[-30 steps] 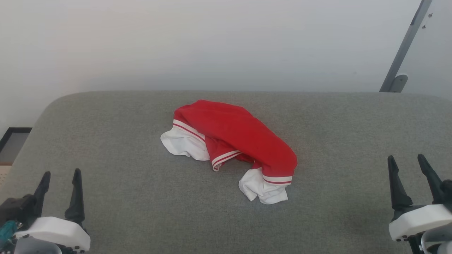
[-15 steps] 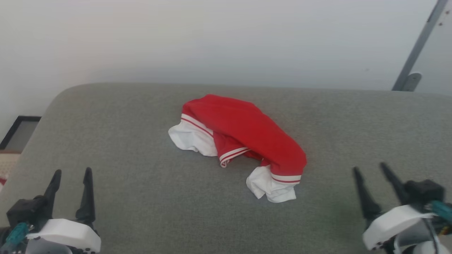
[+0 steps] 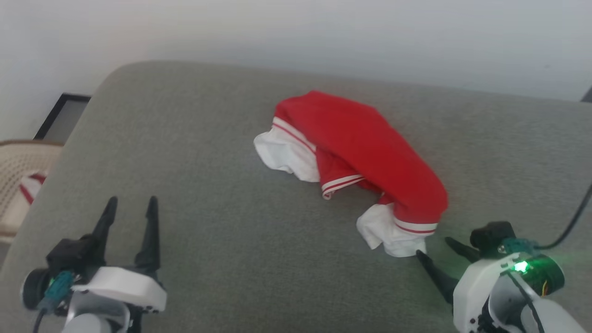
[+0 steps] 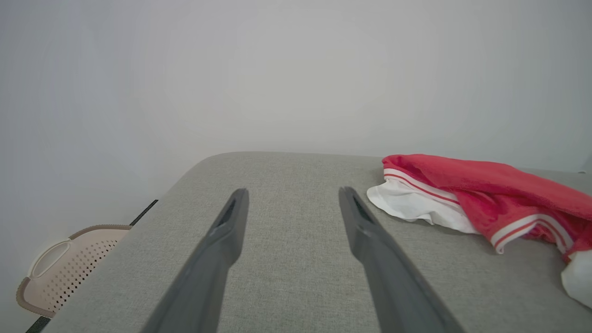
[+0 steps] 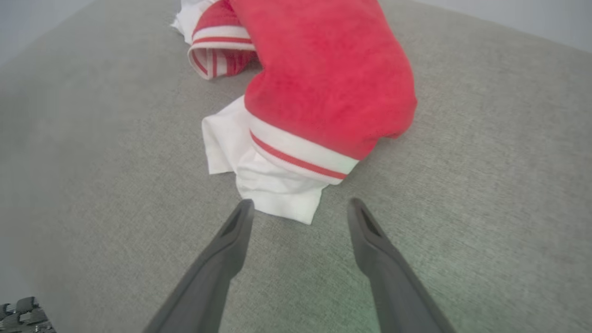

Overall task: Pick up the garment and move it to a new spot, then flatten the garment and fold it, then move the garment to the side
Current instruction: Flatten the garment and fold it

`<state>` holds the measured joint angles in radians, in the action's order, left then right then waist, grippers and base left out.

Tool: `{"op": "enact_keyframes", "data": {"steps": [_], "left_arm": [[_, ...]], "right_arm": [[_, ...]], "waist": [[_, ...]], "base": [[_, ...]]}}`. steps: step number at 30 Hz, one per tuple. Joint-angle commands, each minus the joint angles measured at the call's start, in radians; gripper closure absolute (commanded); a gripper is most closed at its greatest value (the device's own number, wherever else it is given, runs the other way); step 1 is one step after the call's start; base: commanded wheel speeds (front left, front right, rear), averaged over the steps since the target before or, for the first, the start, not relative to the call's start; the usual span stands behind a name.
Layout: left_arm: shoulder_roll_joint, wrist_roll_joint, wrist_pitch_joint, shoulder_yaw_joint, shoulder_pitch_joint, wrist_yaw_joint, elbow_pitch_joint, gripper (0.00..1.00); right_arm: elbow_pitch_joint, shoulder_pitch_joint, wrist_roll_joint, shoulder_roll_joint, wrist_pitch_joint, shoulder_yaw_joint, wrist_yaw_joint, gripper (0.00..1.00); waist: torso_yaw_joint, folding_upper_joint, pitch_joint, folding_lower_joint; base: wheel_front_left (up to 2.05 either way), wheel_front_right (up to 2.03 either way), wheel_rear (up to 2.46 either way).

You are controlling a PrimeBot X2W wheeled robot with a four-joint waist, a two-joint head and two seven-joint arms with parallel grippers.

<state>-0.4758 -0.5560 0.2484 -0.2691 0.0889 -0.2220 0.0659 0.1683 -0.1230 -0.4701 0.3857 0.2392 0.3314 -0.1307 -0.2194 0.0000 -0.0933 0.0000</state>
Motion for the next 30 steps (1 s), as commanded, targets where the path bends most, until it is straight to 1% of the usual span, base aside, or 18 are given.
{"op": "enact_keyframes", "data": {"steps": [1,5,6,9,11,12,13,18,23,27,30], "left_arm": [[0.008,0.005,0.006,-0.006,0.022,0.007,-0.002,0.00],[0.025,0.011,0.008,-0.015,0.048,0.014,0.003,0.00],[0.035,0.012,0.010,-0.019,0.064,0.018,0.009,0.00],[0.041,0.016,0.011,-0.020,0.075,0.021,0.015,0.00],[0.052,0.020,0.013,-0.019,0.086,0.024,0.018,0.00],[0.054,0.024,0.013,-0.020,0.089,0.024,0.021,0.00],[0.058,0.024,0.014,-0.019,0.091,0.024,0.024,0.00],[0.063,0.028,0.017,-0.002,0.092,0.032,0.039,0.00],[0.051,0.030,0.017,0.029,0.060,0.027,0.038,0.00],[0.039,0.032,0.017,0.049,0.038,0.024,0.027,0.00],[0.029,0.032,0.017,0.062,0.021,0.021,0.019,0.00]], "right_arm": [[0.007,-0.021,-0.006,0.008,0.016,0.005,0.000,0.00],[0.030,-0.046,0.004,0.012,0.047,0.008,0.000,0.00],[0.053,-0.064,0.009,0.011,0.065,0.013,0.000,0.00],[0.072,-0.086,0.020,0.014,0.075,0.026,0.000,0.00],[0.107,-0.104,0.032,0.012,0.090,0.037,0.000,0.00],[0.122,-0.112,0.051,0.018,0.091,0.052,0.000,0.67],[0.135,-0.121,0.054,0.015,0.080,0.055,0.000,1.00],[0.169,-0.148,0.053,0.013,0.051,0.036,0.001,1.00],[0.124,-0.139,0.023,0.042,0.059,-0.006,0.001,1.00],[0.059,-0.107,0.010,0.097,0.094,-0.087,0.001,1.00],[0.022,-0.073,0.007,0.142,0.131,-0.166,0.001,1.00]], "waist": [[-0.036,0.0000,-0.037,0.0000],[-0.062,0.0000,-0.063,0.0000],[-0.076,0.0000,-0.079,0.0000],[-0.086,0.0000,-0.093,0.0000],[-0.092,0.0000,-0.103,0.0000],[-0.095,0.0000,-0.106,0.0000],[-0.096,0.0000,-0.108,0.0000],[-0.086,0.0000,-0.104,0.0000],[-0.048,0.0000,-0.078,0.0000],[-0.008,0.0000,-0.059,0.0000],[0.018,0.0000,-0.051,0.0000]], "base": [[0.00,0.00,0.00],[0.00,0.00,0.00],[0.00,0.00,0.00],[0.00,0.00,0.00],[0.00,0.00,0.00],[0.00,0.00,0.00],[0.00,0.00,0.00],[0.00,0.00,0.00],[0.00,0.00,0.00],[0.00,0.00,0.00],[0.00,0.00,0.00]]}}
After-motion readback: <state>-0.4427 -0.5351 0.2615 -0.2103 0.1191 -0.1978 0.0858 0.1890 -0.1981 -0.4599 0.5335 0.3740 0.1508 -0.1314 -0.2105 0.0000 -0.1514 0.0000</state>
